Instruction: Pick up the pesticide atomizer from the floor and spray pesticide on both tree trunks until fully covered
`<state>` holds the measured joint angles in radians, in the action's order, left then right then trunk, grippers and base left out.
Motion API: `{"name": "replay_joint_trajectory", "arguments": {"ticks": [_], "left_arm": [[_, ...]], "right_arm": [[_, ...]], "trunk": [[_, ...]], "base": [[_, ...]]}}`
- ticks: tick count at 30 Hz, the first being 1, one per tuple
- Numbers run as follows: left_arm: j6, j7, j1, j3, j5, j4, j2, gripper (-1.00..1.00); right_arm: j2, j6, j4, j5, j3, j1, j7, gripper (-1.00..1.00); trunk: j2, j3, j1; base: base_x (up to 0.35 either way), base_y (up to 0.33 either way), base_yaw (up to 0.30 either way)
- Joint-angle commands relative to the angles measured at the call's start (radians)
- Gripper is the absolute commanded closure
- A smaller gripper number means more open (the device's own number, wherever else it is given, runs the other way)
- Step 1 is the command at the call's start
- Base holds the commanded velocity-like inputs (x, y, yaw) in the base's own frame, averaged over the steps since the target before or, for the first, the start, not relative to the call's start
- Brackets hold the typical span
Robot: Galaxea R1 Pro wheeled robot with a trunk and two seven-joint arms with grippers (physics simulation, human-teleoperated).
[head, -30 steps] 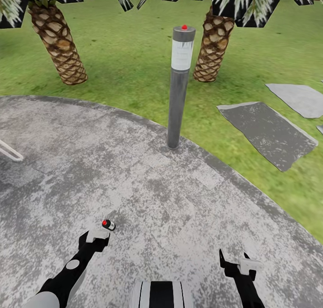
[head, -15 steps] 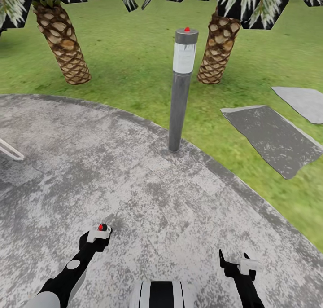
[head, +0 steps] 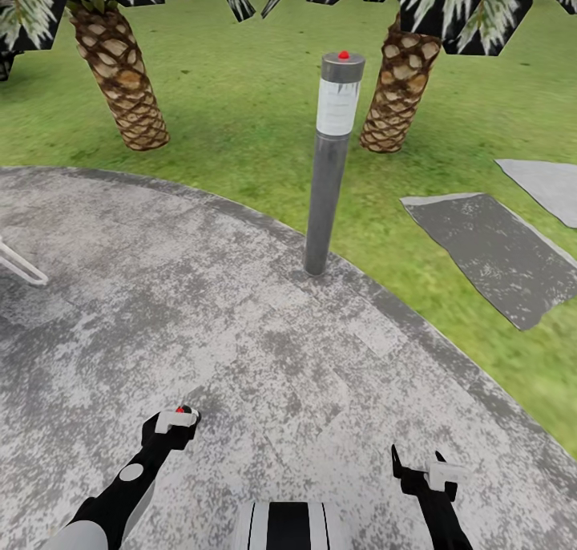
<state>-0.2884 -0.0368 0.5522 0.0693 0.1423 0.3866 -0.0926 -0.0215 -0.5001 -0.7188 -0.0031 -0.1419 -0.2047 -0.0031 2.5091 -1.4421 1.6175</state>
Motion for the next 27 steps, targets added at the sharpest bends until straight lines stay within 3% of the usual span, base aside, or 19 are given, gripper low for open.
{"name": "replay_joint_trajectory", "arguments": {"ticks": [1,4,27], "left_arm": [[0.0,0.0,0.0,0.0,0.0,0.0,0.0,-1.0],[0.0,0.0,0.0,-0.001,0.0,0.0,0.001,-1.0],[-0.001,0.0,0.0,0.0,0.0,0.0,0.002,-1.0]], "right_arm": [[0.0,0.0,0.0,0.0,0.0,0.0,0.0,-1.0],[0.0,0.0,0.0,0.0,0.0,0.0,0.0,-1.0],[0.0,0.0,0.001,0.0,0.0,0.0,0.0,-1.0]], "trunk": [[0.0,0.0,0.0],[0.001,-0.012,0.001],[0.001,-0.012,0.001]], "base": [[0.0,0.0,0.0],[0.0,0.0,0.0],[0.022,-0.011,0.0]]}}
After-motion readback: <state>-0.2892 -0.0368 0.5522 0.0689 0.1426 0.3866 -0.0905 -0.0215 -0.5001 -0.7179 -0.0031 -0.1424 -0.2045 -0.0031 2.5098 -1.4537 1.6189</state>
